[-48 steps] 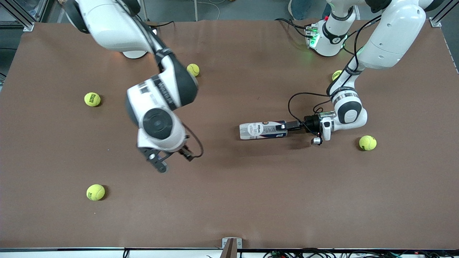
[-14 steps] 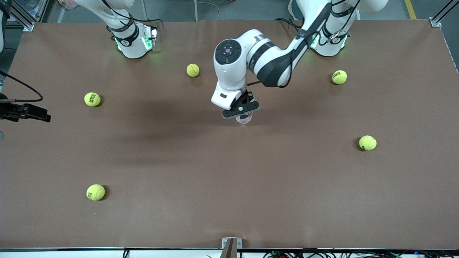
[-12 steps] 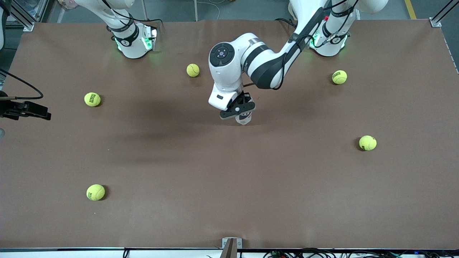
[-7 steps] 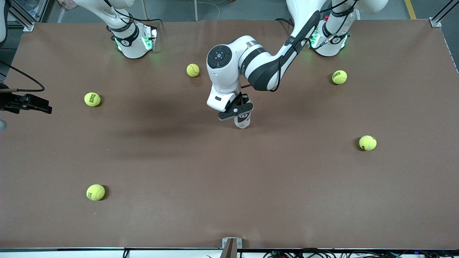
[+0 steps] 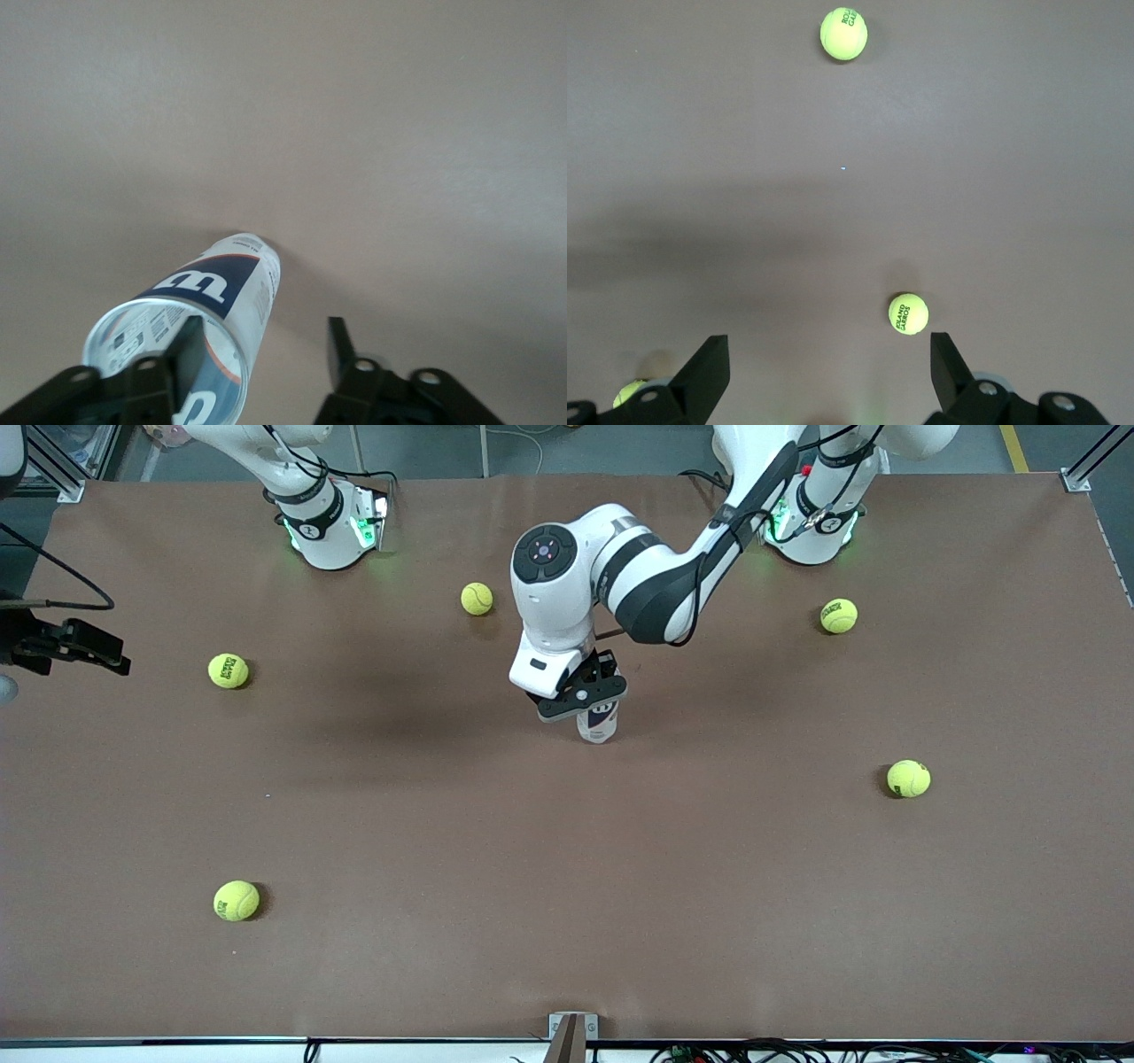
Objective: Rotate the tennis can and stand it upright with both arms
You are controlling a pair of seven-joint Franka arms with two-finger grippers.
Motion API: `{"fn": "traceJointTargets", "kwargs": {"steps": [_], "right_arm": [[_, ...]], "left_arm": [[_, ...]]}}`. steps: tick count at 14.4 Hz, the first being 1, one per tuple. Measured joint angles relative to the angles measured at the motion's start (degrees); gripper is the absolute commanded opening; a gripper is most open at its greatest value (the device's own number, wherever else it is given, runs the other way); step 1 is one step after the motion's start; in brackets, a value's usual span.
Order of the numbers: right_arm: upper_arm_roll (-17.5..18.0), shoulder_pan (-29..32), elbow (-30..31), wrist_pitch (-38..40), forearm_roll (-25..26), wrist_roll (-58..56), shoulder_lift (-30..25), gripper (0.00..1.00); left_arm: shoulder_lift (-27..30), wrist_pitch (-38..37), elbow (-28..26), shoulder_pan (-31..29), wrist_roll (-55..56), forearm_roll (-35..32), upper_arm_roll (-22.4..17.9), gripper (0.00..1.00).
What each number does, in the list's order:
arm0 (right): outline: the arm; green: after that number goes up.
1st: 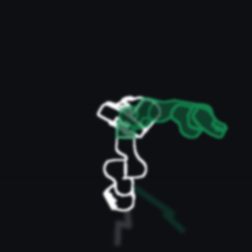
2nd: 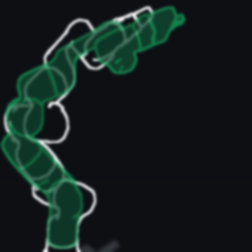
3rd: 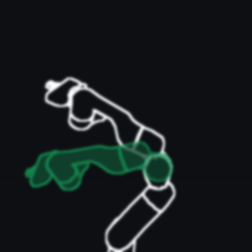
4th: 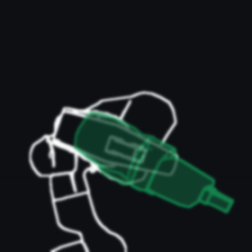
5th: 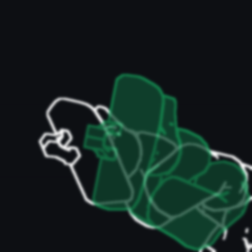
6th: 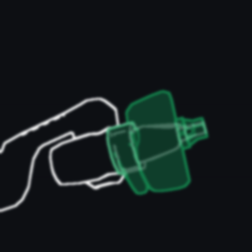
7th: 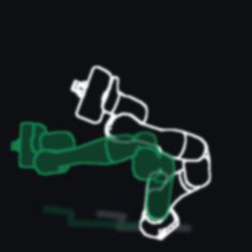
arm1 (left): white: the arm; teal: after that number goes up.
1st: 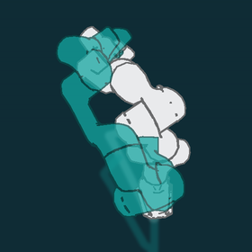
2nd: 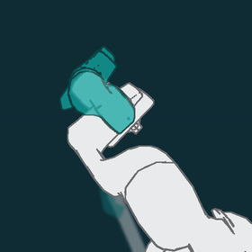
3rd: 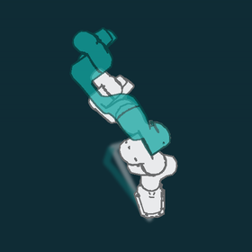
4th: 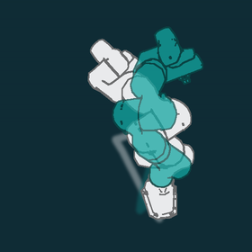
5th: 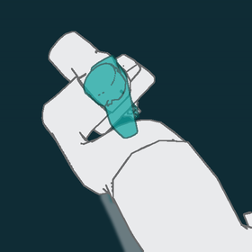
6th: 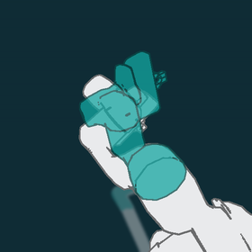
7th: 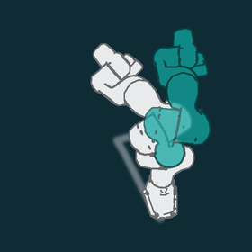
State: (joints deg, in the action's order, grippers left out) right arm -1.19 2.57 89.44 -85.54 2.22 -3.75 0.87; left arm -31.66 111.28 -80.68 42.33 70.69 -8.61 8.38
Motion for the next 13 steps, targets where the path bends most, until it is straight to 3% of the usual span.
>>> {"fn": "traceJointTargets", "kwargs": {"steps": [4, 9, 13], "right_arm": [[-0.04, -0.26, 2.35, 0.01, 0.00, -0.07, -3.98, 1.00], [-0.26, -0.27, 3.50, 0.12, 0.00, -0.18, -6.44, 1.00], [-0.23, -0.29, 3.67, 0.12, -0.41, -0.20, -6.47, 1.00]], "left_arm": [[6.33, -0.29, 0.63, -1.97, -1.30, -0.32, -0.52, 1.00], [12.21, -3.09, 0.57, -14.00, -16.50, 0.46, -0.50, 1.00], [15.33, -10.22, 0.59, -23.92, -34.40, 3.23, -0.47, 1.00]]}}
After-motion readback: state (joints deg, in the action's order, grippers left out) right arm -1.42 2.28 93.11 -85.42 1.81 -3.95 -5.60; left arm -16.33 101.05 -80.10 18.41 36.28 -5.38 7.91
